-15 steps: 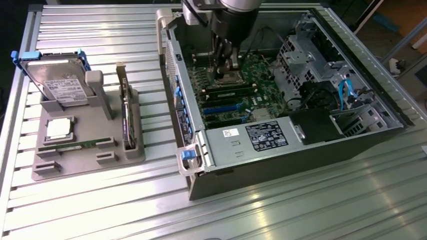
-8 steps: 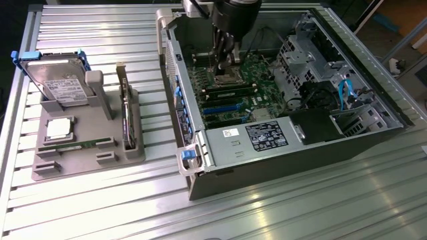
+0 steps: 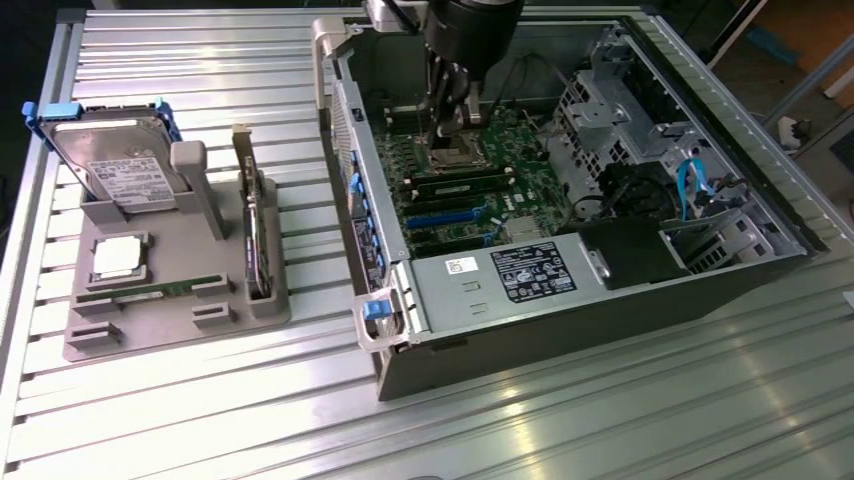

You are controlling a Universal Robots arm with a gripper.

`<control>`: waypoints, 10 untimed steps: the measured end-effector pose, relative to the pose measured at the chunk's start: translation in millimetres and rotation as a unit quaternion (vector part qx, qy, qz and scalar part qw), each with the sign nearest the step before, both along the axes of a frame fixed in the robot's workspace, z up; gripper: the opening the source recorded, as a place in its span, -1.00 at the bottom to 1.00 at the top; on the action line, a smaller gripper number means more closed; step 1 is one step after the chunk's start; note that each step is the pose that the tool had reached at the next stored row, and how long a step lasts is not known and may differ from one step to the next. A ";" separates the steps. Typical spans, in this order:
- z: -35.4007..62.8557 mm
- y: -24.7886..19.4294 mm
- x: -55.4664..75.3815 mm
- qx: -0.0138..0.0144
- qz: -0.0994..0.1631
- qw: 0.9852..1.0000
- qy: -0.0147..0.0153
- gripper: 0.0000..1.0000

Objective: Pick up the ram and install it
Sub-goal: 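Press down the ram until it locks into place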

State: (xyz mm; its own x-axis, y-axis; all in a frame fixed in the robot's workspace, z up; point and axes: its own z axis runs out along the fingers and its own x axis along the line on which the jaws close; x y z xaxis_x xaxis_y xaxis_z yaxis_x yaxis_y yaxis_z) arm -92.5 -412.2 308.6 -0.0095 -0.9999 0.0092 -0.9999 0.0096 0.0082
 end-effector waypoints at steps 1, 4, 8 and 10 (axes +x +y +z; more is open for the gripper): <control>0.0 0.0 0.2 0.000 0.000 1.000 0.000 -0.79; 0.0 0.0 3.7 0.000 0.000 1.000 0.000 -0.79; 0.0 0.0 14.7 0.000 0.000 1.000 0.000 -0.79; 0.0 0.0 19.4 0.000 0.000 1.000 0.000 -0.79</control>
State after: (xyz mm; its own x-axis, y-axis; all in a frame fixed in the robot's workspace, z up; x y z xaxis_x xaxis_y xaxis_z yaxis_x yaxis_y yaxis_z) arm -73.1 -412.2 308.6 -0.0095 -0.9999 0.0091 -0.9999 0.0096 0.0085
